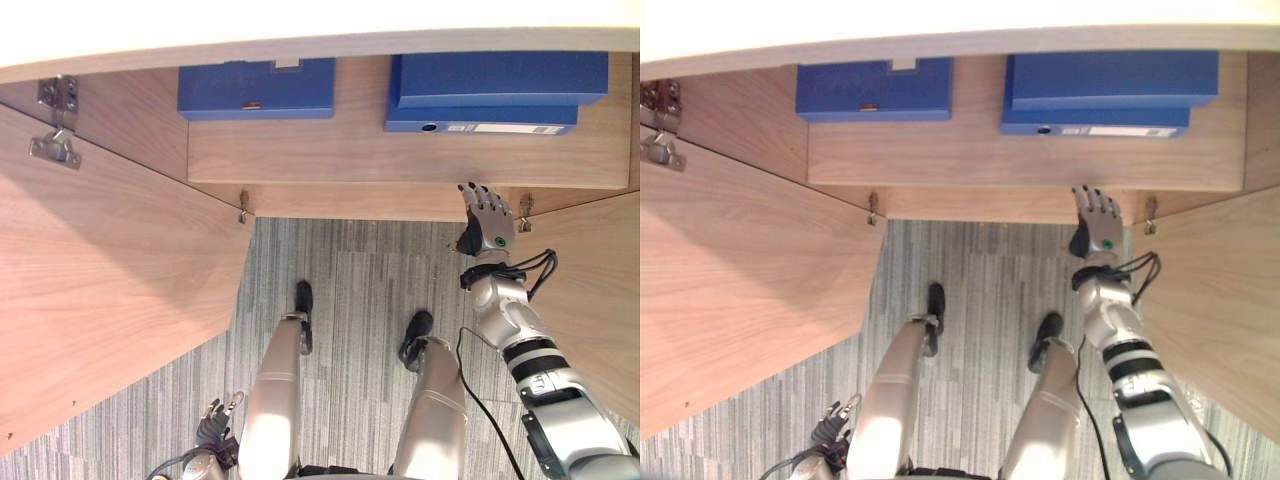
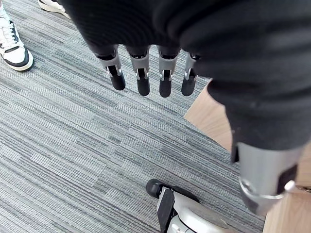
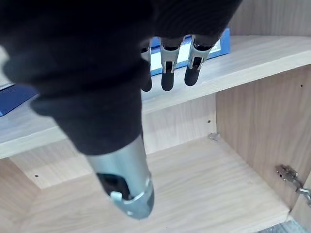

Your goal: Walk over to the cabinet, pick up the folder, carry it to the office cabinet, place the folder inside the office cabinet, then close the office cabinet door

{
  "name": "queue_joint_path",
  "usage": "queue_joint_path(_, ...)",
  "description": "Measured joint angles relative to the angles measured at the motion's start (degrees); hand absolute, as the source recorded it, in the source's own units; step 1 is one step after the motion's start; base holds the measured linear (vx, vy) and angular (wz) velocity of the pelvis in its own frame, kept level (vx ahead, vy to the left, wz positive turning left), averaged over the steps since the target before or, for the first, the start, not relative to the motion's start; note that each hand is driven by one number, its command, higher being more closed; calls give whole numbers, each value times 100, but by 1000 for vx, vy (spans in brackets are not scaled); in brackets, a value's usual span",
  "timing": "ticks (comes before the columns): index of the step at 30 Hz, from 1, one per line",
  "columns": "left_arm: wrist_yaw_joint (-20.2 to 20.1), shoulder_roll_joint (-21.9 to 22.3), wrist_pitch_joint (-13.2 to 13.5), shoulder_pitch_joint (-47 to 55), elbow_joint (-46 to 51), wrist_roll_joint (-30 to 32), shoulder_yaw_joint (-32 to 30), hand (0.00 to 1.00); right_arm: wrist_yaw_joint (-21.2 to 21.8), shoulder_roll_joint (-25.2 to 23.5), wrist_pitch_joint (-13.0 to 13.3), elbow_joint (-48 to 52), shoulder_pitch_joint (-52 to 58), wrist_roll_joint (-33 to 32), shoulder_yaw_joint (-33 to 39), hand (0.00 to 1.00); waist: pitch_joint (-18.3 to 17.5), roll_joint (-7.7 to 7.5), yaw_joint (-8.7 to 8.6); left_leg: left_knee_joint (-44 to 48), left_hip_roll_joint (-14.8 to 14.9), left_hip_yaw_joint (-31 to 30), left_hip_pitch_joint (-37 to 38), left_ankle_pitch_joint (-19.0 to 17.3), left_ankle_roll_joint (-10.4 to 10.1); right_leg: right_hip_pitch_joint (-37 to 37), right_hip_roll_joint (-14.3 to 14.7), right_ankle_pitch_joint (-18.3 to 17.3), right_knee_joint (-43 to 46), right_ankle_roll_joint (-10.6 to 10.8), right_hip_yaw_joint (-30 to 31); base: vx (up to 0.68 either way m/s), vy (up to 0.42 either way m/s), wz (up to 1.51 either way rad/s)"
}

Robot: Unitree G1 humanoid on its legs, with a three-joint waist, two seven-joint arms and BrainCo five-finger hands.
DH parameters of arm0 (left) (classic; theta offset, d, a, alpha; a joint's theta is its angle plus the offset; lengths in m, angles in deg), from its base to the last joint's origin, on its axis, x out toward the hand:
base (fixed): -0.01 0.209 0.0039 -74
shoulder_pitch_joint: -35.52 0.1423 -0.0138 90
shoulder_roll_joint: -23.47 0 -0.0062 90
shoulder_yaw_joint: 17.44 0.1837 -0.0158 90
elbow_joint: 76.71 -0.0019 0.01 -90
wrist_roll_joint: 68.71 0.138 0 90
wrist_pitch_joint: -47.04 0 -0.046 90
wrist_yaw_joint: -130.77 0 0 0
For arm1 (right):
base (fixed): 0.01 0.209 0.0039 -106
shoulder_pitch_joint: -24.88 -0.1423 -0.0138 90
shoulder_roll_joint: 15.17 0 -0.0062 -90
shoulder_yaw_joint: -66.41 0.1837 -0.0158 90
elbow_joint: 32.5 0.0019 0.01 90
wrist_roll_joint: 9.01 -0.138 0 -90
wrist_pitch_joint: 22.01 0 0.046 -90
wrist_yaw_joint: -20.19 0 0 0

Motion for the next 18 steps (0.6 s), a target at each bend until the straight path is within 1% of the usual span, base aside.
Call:
queue_joint_path(5, 1, 24, 23, 0, 92, -100, 4, 0, 9, -138, 0, -339, -374, -497, 89, 0, 13, 22, 39, 325, -19, -29, -226, -137, 53, -126, -51, -43, 193, 57, 21, -17, 22, 3)
queue_joint_path(8, 4, 32, 23, 2, 164, -117, -2, 0, 25, -139, 0, -549, -583, -683, 94, 0, 15, 29, 63, 591, -46, -24, -333, -269, 65, -207, -109, -108, 394, 105, 91, -42, 49, 1)
queue_joint_path(9, 4, 33, 26, 3, 170, -122, -2, 0, 29, -138, 1, -575, -627, -718, 96, 0, 15, 30, 61, 643, -53, -19, -377, -297, 96, -250, -138, -116, 448, 114, 111, -42, 48, 3)
queue_joint_path(10, 4, 46, 27, 3, 175, -178, -9, 0, 21, -138, 3, -575, -706, -867, 104, 0, 17, 35, 57, 735, -76, -13, -465, -322, 99, -349, -162, -132, 538, 136, 152, -37, 33, 2)
queue_joint_path(12, 6, 71, 26, 5, 200, -234, -41, 0, 16, -132, 6, -614, -837, -894, 115, 0, 16, 42, 52, 883, -102, -3, -599, -360, 125, -493, -218, -163, 690, 156, 203, -60, 41, 3)
queue_joint_path(13, 9, 81, 24, 4, 264, -236, -64, 0, 4, -129, 8, -680, -936, -944, 117, 0, 25, 57, 43, 990, -107, -19, -690, -399, 153, -557, -239, -215, 790, 208, 204, -53, 28, 7)
queue_joint_path(16, 51, 93, 26, -3, 388, -238, -107, 0, -21, -124, 22, -684, -1074, -1124, 241, 0, 31, 62, 55, 1256, -137, -48, -928, -446, 156, -788, -302, -319, 1086, 241, 253, -61, 9, 8)
queue_joint_path(18, 77, 141, 25, -48, 404, -240, -126, 0, -55, -43, 35, -685, -1192, -1274, 269, 0, 65, 117, 52, 1415, -195, -50, -1072, -453, 157, -949, -380, -366, 1298, 256, 324, -58, 6, 9)
